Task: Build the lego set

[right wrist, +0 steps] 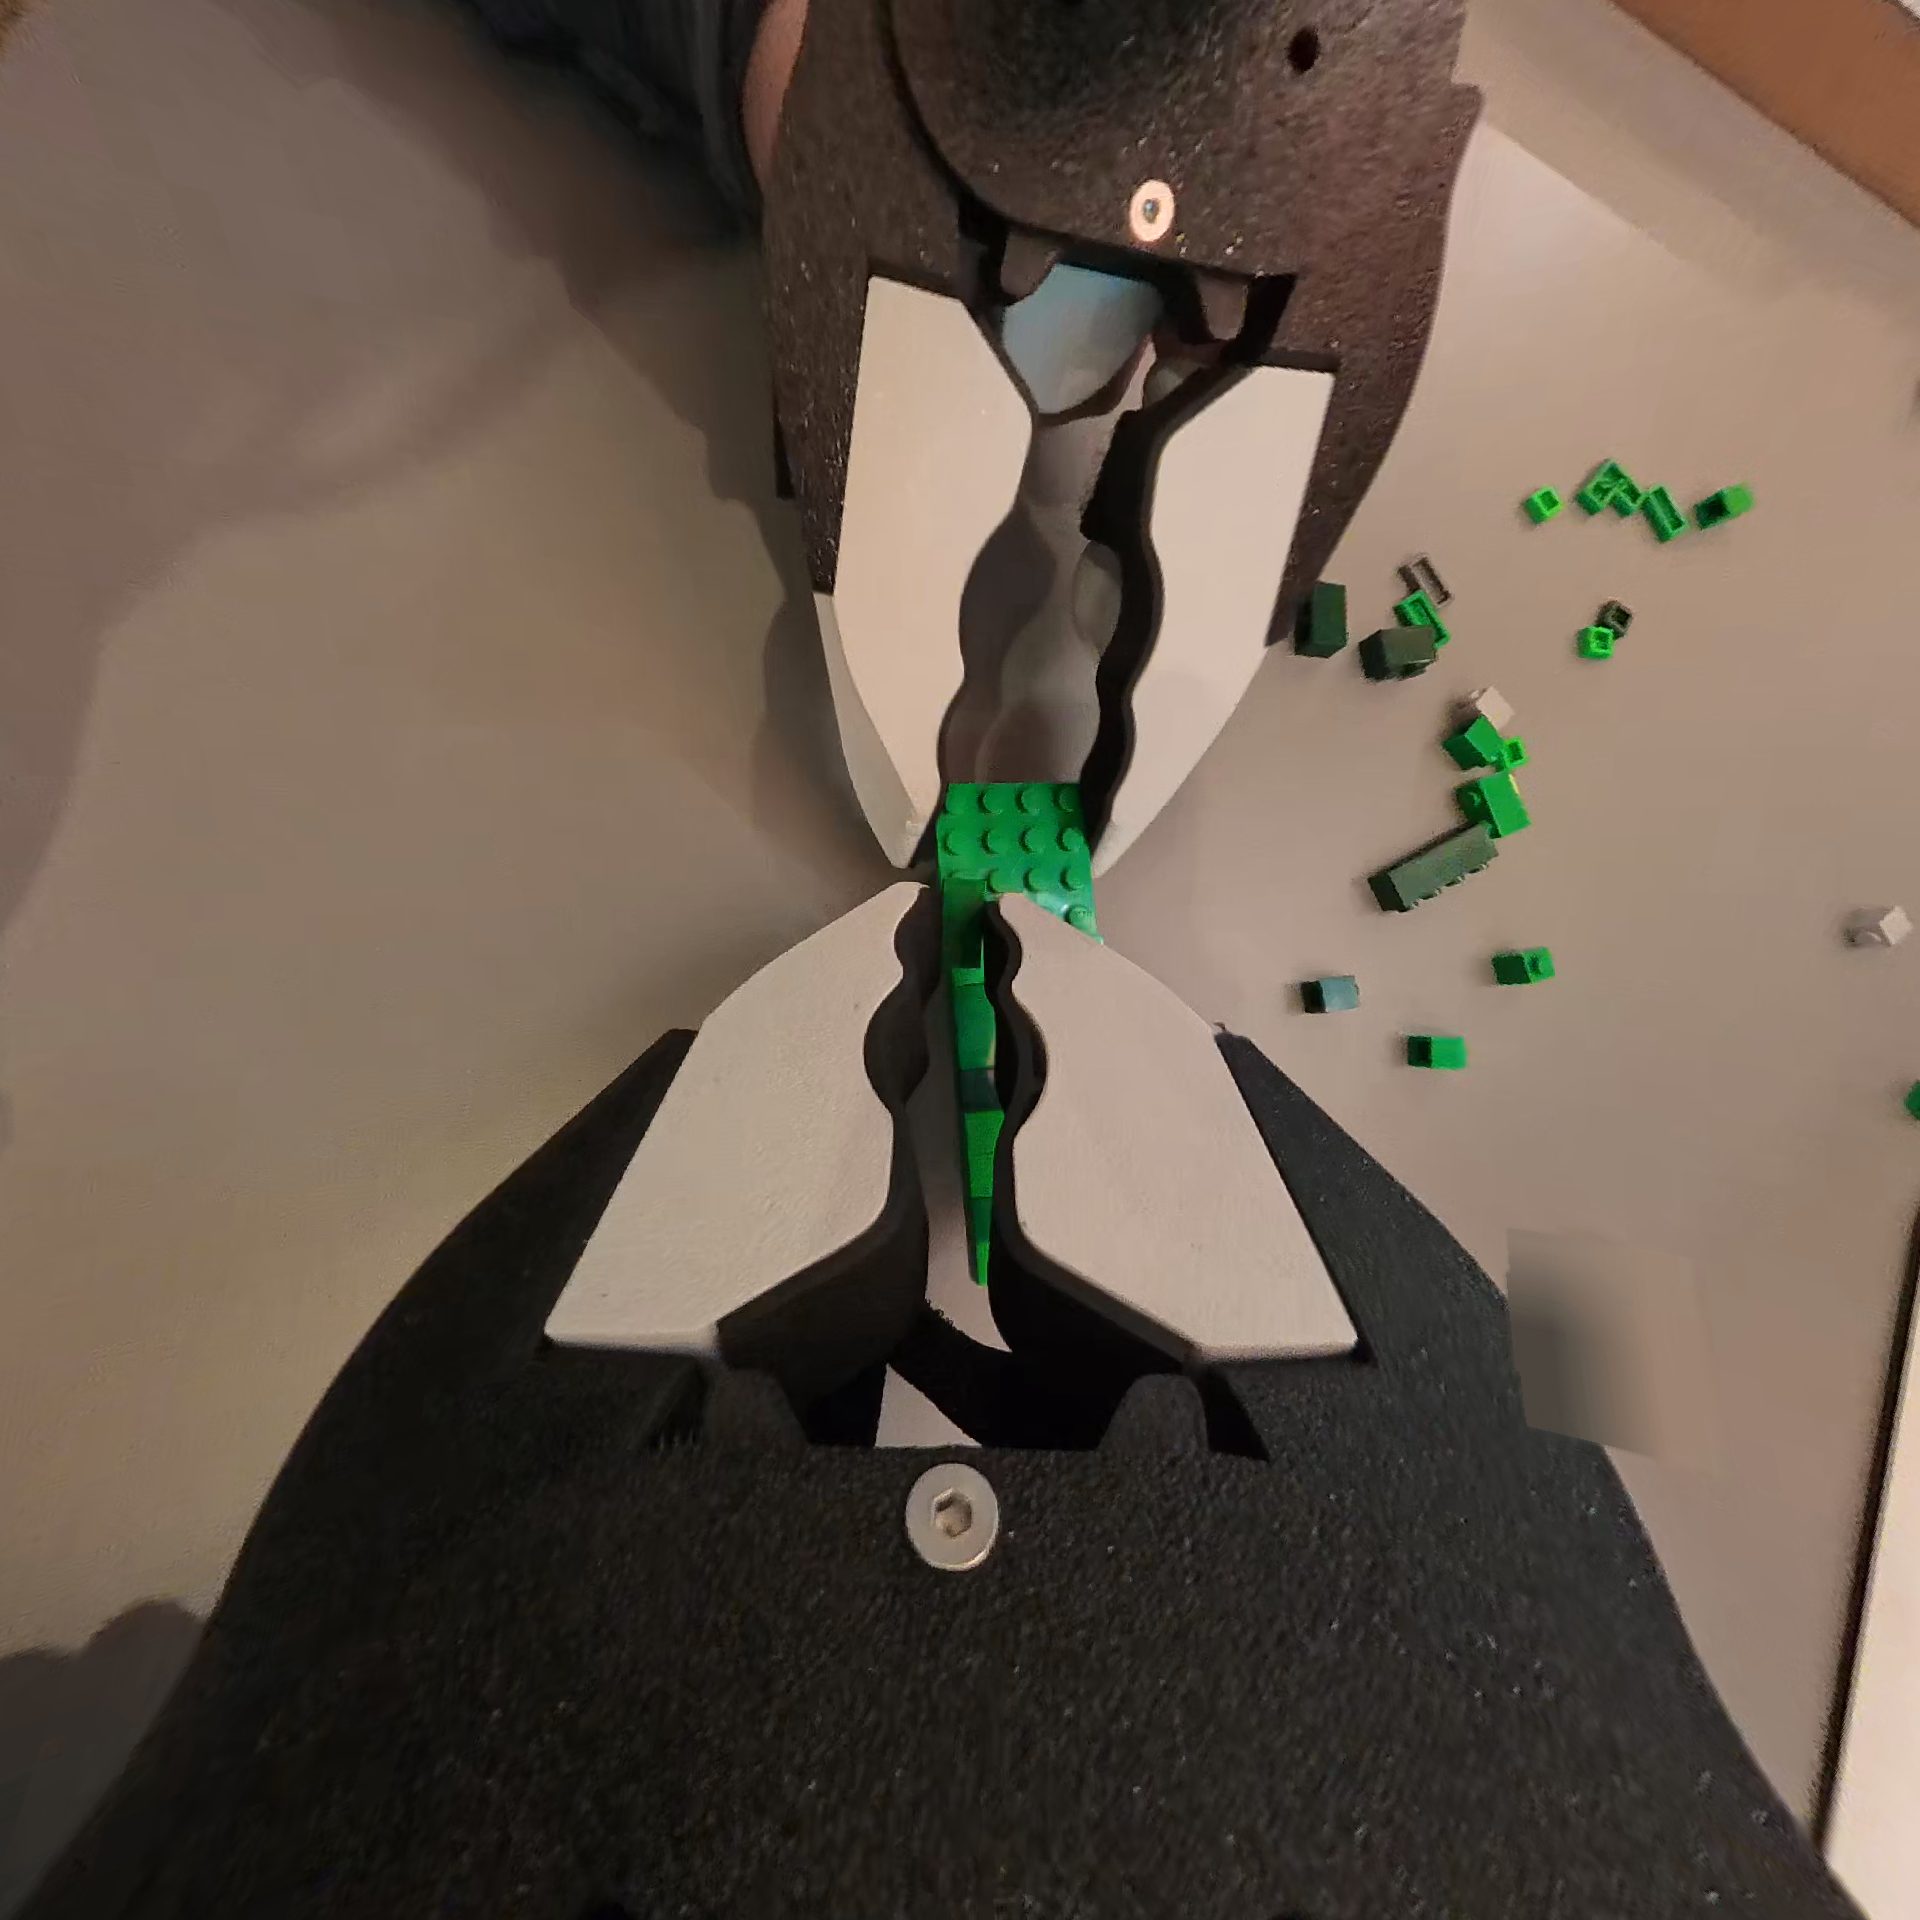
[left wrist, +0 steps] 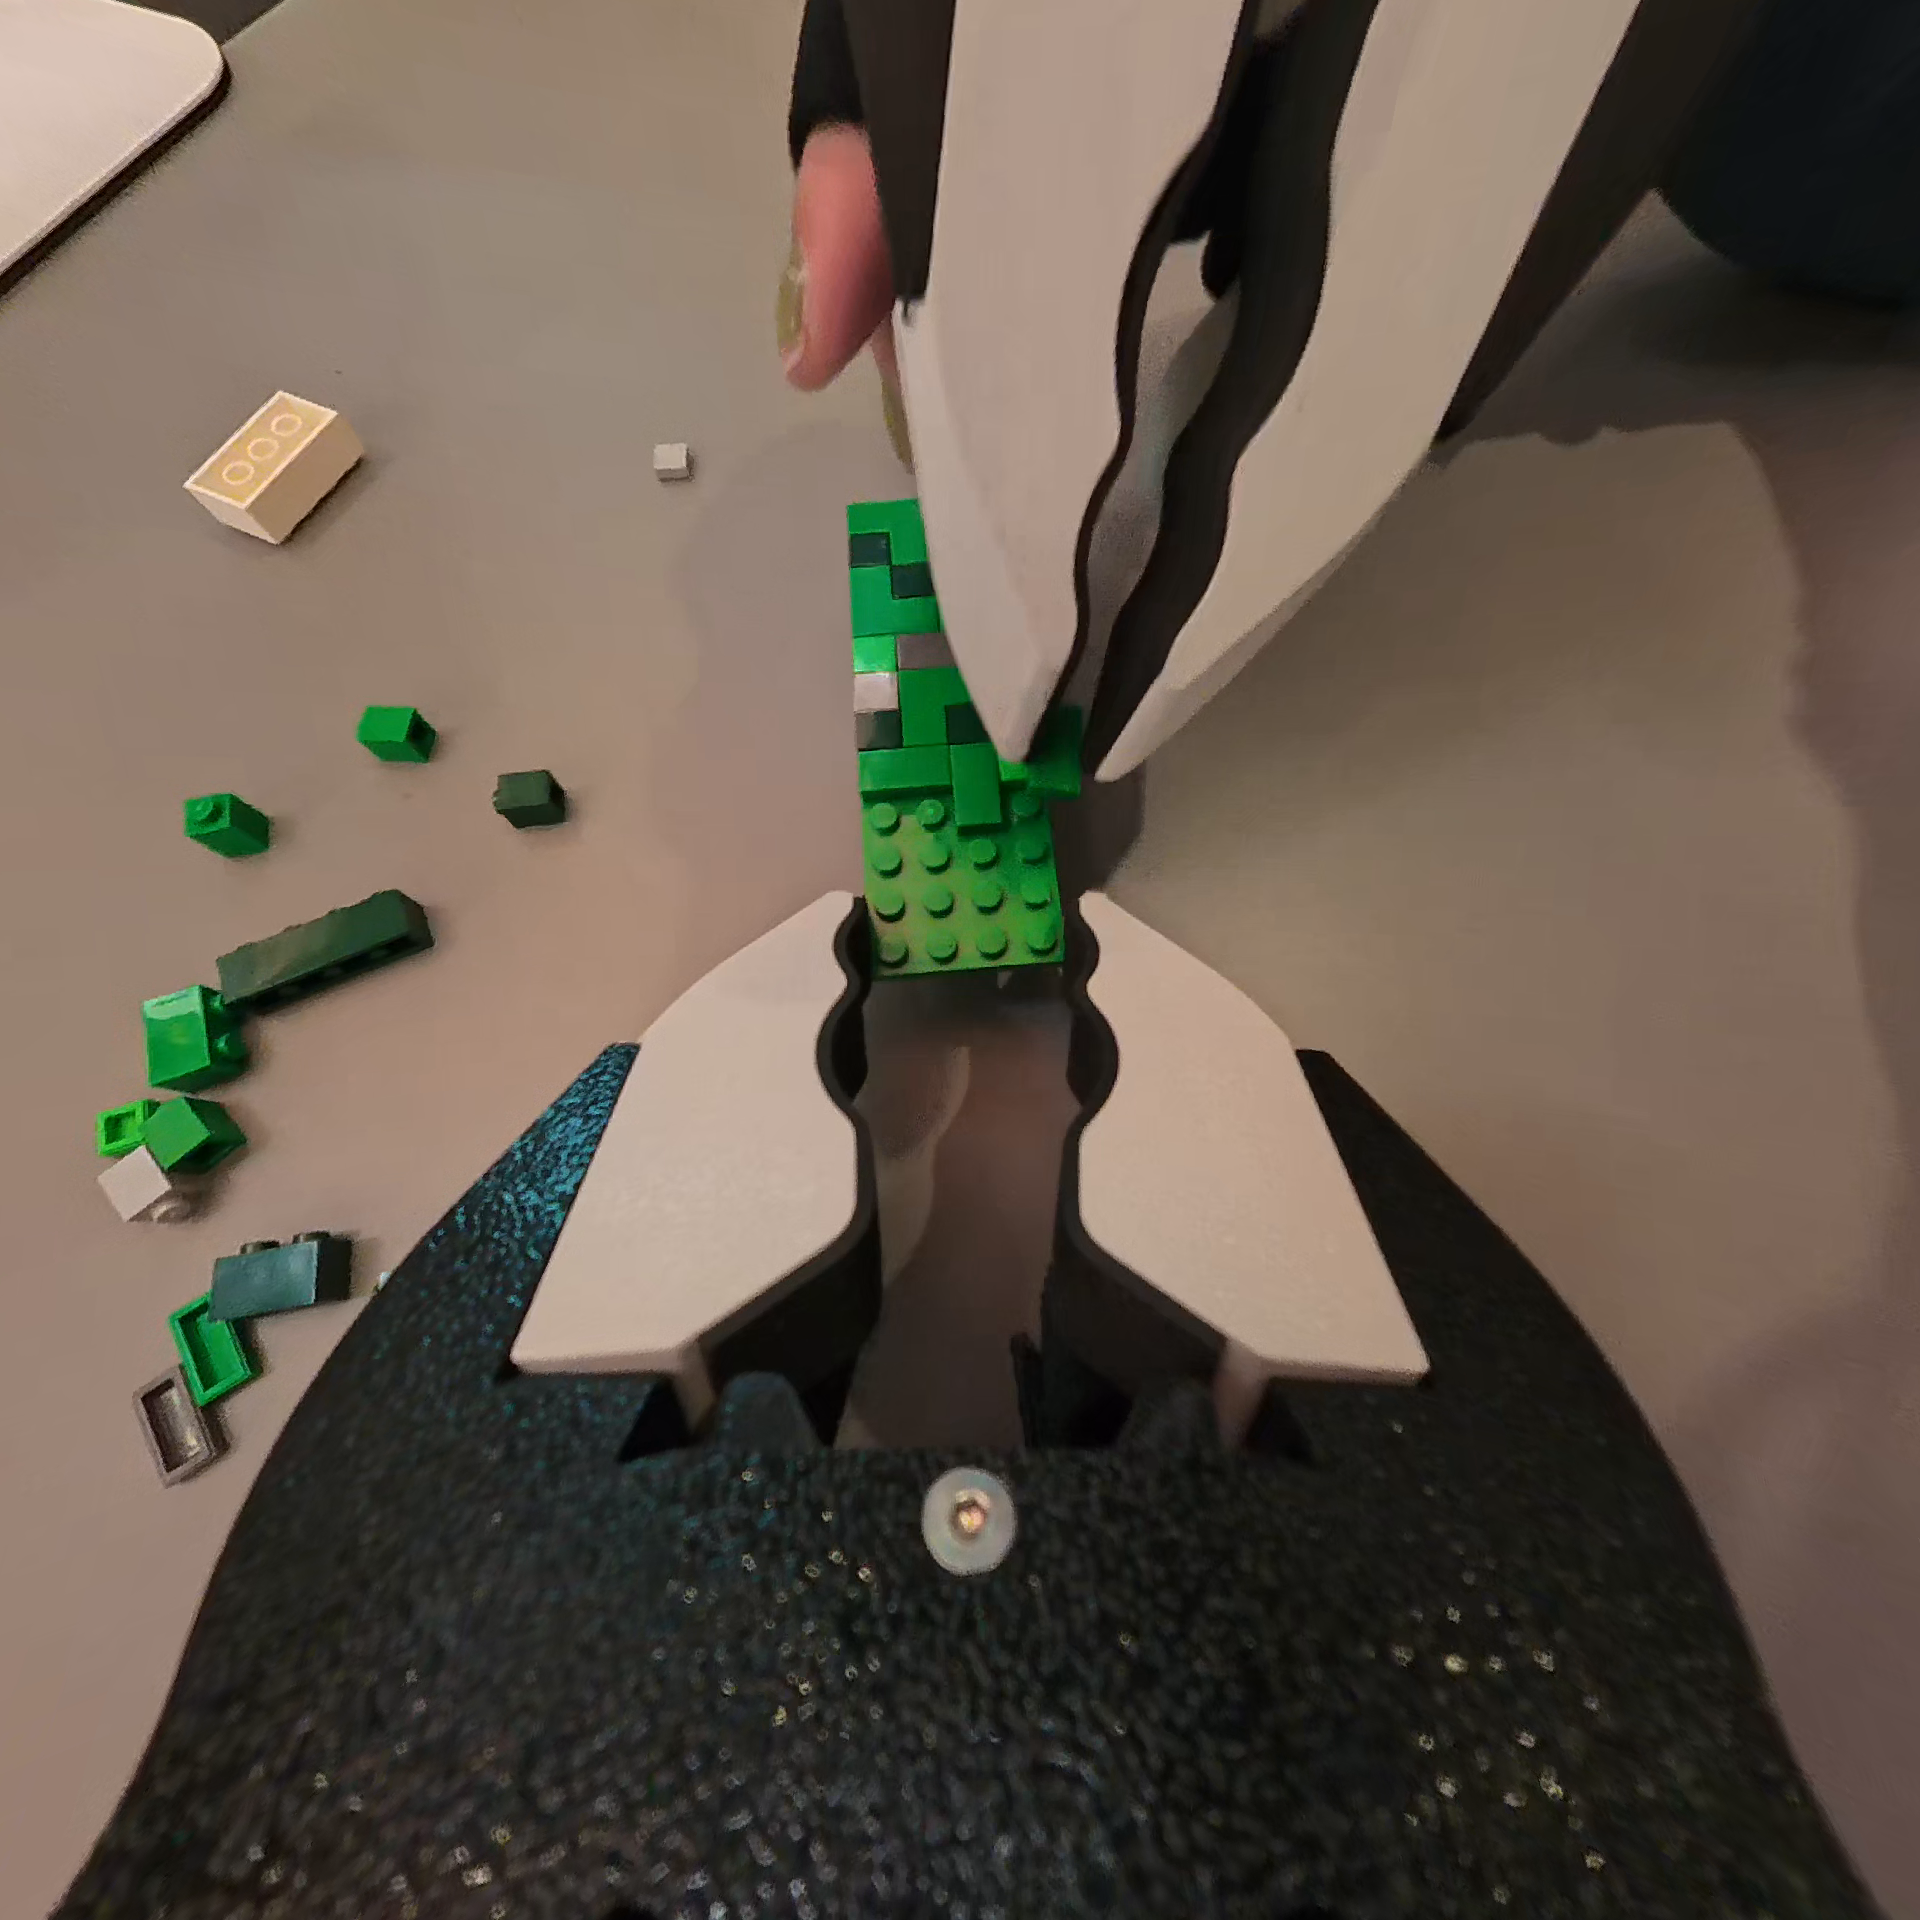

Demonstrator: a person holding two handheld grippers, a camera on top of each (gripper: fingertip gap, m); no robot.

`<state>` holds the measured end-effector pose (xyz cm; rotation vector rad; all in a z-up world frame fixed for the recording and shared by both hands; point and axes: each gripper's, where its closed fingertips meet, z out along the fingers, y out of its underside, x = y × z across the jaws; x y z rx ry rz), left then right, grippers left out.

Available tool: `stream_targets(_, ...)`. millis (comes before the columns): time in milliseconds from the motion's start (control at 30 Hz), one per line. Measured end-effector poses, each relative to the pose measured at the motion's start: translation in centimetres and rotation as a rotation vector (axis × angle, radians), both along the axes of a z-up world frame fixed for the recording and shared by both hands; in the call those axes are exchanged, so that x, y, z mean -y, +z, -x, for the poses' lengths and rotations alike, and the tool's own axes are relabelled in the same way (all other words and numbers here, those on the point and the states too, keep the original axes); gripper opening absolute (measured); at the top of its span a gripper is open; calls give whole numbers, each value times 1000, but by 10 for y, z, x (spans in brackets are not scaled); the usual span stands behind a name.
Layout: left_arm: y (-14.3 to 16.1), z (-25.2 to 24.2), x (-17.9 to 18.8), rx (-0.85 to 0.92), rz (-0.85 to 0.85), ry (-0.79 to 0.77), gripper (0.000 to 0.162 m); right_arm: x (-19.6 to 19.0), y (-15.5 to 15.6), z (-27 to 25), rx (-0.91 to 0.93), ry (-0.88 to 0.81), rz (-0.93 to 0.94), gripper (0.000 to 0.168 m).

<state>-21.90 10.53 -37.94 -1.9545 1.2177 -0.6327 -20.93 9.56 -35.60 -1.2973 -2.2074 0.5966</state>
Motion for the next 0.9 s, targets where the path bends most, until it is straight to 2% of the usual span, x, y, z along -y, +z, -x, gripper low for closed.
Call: stream_targets(900, 1, -6, 8, 21, 23, -48, 35, 7, -10, 1, 22, 55, -23, 8)
